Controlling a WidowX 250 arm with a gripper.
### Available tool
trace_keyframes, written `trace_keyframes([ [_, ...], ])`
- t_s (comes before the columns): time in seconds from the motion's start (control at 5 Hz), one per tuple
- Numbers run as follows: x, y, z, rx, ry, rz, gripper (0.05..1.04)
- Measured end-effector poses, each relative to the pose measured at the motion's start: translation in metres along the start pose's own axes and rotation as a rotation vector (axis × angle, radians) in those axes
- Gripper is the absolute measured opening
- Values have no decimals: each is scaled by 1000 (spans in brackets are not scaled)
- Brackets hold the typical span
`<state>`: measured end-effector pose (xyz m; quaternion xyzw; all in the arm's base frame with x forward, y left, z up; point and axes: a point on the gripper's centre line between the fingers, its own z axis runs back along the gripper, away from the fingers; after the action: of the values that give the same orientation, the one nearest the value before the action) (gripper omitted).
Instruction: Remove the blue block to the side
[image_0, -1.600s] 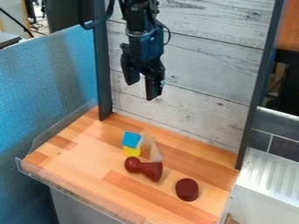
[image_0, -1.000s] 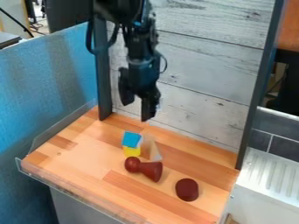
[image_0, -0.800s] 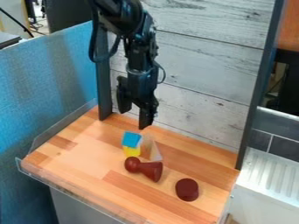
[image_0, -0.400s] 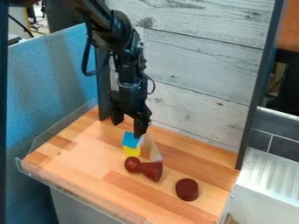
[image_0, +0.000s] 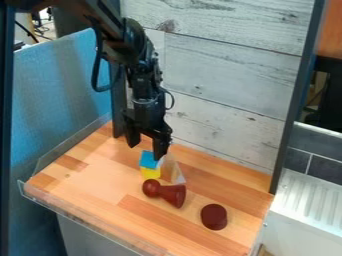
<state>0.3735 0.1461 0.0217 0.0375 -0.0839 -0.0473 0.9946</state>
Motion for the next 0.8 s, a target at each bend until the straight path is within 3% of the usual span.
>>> trace_keyframes([
  [0.2,0,-3,-6,-20,9,25,1001],
  [0.8,0,2,-17,-15,51,65,1001],
])
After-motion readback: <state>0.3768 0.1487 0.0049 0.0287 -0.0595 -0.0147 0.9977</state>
